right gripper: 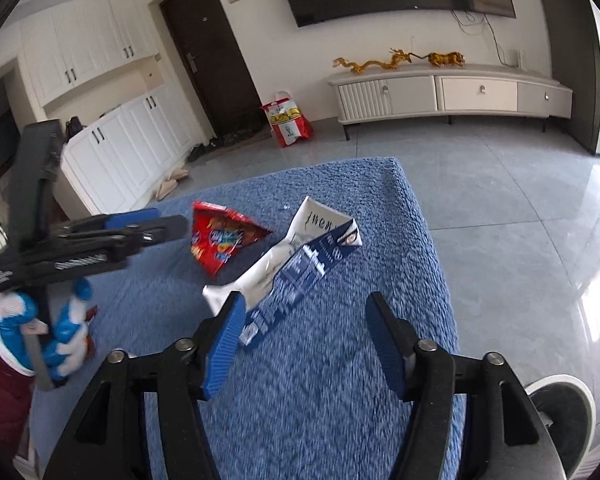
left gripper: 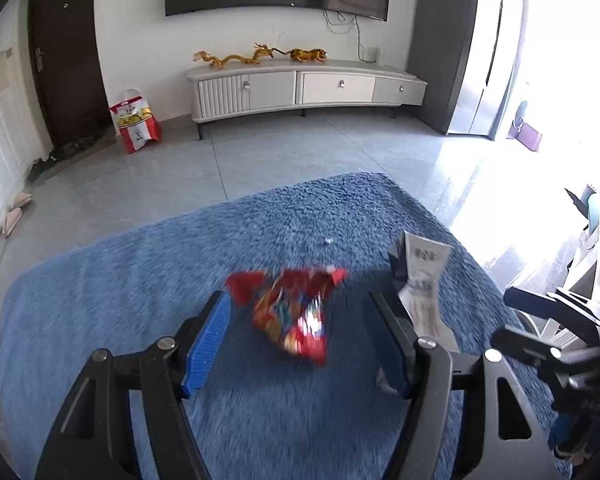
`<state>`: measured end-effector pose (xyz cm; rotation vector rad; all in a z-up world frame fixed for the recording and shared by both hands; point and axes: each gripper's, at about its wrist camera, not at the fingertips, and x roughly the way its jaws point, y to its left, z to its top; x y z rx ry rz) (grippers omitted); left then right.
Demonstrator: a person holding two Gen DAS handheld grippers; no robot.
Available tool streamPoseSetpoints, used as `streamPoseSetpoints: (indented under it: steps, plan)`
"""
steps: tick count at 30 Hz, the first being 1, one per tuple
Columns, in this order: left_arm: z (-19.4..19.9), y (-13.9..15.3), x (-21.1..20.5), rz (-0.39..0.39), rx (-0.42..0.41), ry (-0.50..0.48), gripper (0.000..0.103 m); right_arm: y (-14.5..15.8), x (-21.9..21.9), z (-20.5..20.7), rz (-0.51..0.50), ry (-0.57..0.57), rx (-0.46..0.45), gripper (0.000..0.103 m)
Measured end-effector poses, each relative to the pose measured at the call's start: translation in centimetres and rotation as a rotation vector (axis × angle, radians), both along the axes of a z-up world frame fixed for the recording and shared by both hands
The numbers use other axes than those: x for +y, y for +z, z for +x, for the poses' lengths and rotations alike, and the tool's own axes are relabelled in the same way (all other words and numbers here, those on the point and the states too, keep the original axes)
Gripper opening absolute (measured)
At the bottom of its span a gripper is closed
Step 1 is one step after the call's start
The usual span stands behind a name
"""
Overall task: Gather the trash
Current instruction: 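Grasp the white milk carton with the right gripper while the left grasps the red chip bag, then lift both items and carry them toward the trash bin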
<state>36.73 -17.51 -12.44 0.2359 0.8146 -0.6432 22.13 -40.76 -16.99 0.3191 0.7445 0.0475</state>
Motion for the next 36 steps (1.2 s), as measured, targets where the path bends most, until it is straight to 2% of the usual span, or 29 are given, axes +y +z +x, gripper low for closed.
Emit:
streamPoseSetpoints:
  steps: [4, 10, 14, 19, 23, 29, 32, 36]
  plan:
    - [2.3, -1.5, -1.4, 0.005, 0.038, -0.004, 0.065, -0.6, 0.2, 1.9, 0.023, 0.000, 0.023, 0.063]
    - [4.8, -3.3, -1.2, -0.024, 0.141, 0.008, 0.024, -1.9, 1.3, 5.1, 0.068, 0.016, 0.083, 0.066]
    - [5.4, -3.7, -0.1, -0.068, 0.180, 0.016, 0.013, -2.8, 1.7, 6.7, 0.102, 0.009, 0.122, 0.066]
    - [4.8, -3.1, 1.0, -0.099, 0.172, 0.035, 0.008, -2.8, 2.1, 7.2, 0.085, -0.017, 0.131, 0.065]
    - [3.9, -2.1, 2.3, -0.134, 0.168, 0.066, 0.008, -2.7, 2.3, 7.1, 0.049, -0.040, 0.143, 0.055]
    - [1.6, 0.0, 5.2, -0.173, 0.155, 0.110, 0.007, -2.5, 2.7, 7.5, 0.005, -0.044, 0.172, 0.051]
    - [0.2, 1.0, 6.7, -0.183, 0.143, 0.122, 0.007, -2.2, 2.9, 7.3, 0.012, -0.042, 0.176, 0.047]
    - [-2.7, 2.9, 8.7, -0.209, 0.119, 0.137, 0.007, -1.3, 3.9, 5.0, 0.042, -0.022, 0.144, 0.040]
